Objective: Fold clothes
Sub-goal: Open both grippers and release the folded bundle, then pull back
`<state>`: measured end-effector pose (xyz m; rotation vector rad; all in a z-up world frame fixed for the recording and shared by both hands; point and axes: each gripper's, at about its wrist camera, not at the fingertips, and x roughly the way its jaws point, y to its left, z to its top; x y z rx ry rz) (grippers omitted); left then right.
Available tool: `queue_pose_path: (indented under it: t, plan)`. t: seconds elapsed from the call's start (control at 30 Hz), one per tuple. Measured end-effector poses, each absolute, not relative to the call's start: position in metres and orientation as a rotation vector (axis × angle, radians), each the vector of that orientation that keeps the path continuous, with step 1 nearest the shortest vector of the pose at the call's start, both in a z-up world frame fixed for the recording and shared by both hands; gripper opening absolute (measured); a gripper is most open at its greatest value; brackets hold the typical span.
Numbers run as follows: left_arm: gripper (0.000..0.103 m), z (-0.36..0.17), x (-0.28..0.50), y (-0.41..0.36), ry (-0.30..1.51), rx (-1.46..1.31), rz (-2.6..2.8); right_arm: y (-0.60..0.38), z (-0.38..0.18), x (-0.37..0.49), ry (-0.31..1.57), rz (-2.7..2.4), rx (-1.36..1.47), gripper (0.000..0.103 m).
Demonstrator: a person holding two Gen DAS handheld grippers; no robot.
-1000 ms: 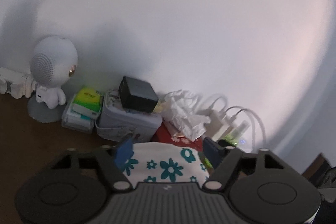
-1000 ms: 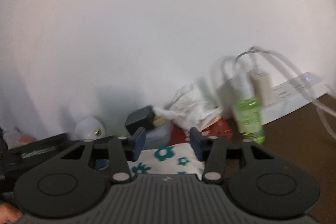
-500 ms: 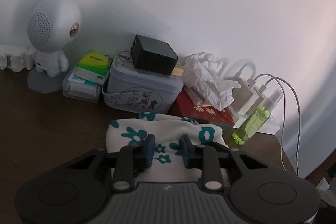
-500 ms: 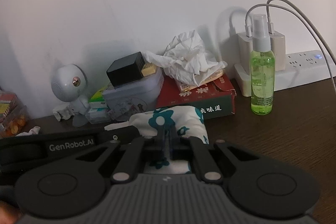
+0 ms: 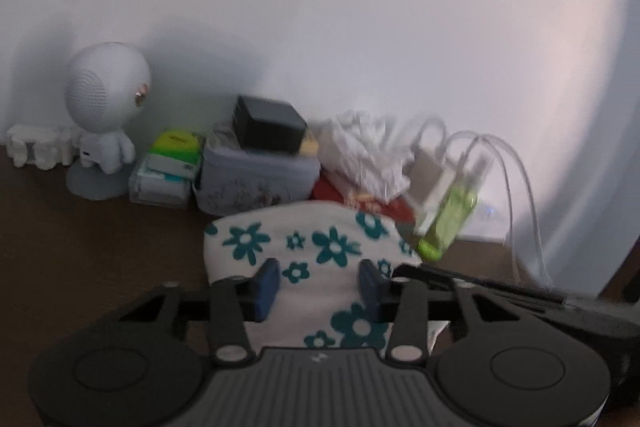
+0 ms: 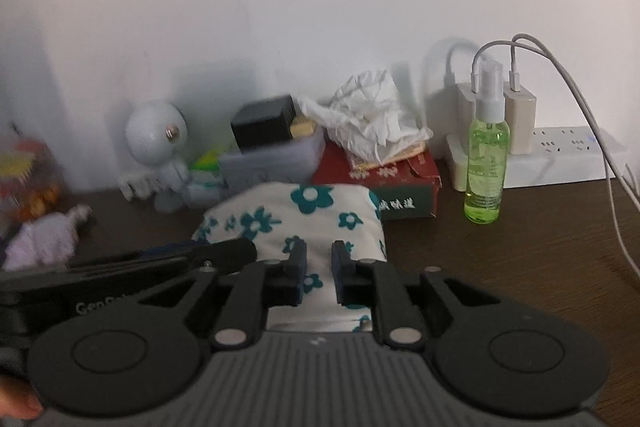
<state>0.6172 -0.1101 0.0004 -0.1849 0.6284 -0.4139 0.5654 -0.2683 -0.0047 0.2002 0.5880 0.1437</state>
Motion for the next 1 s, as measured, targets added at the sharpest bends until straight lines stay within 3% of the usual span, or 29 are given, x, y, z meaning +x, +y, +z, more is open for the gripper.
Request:
queue_pose_path:
  t: [0.23, 0.33, 0.37, 0.4, 0.47, 0.5, 0.63, 1.0]
  plan:
    - [0.039, -0.004, 0.621, -0.107, 0.636, -0.197, -0.425, -0.267, -0.010, 0.564, 0.564, 0.143, 0.188, 0.014]
    - [0.050, 0.006, 0.612, -0.104, 0.596, -0.199, -0.411, -0.272, -0.004, 0.558, 0.532, 0.148, 0.210, 0.018]
    - [0.061, 0.011, 0.608, -0.102, 0.577, -0.196, -0.399, -0.274, -0.001, 0.554, 0.525, 0.130, 0.209, 0.031]
    - [0.068, 0.015, 0.602, -0.098, 0.555, -0.191, -0.373, -0.275, 0.003, 0.549, 0.518, 0.111, 0.208, 0.049]
    - [0.098, 0.020, 0.590, -0.088, 0.519, -0.187, -0.329, -0.283, 0.009, 0.535, 0.493, 0.086, 0.228, 0.073]
    - [0.102, 0.022, 0.584, -0.083, 0.515, -0.196, -0.321, -0.285, 0.011, 0.528, 0.493, 0.094, 0.230, 0.083]
    - [0.103, 0.027, 0.560, -0.066, 0.544, -0.201, -0.301, -0.284, 0.019, 0.501, 0.493, 0.099, 0.202, 0.101]
    - [0.103, 0.023, 0.500, -0.044, 0.630, -0.095, -0.224, -0.249, 0.026, 0.437, 0.541, 0.131, 0.102, 0.103]
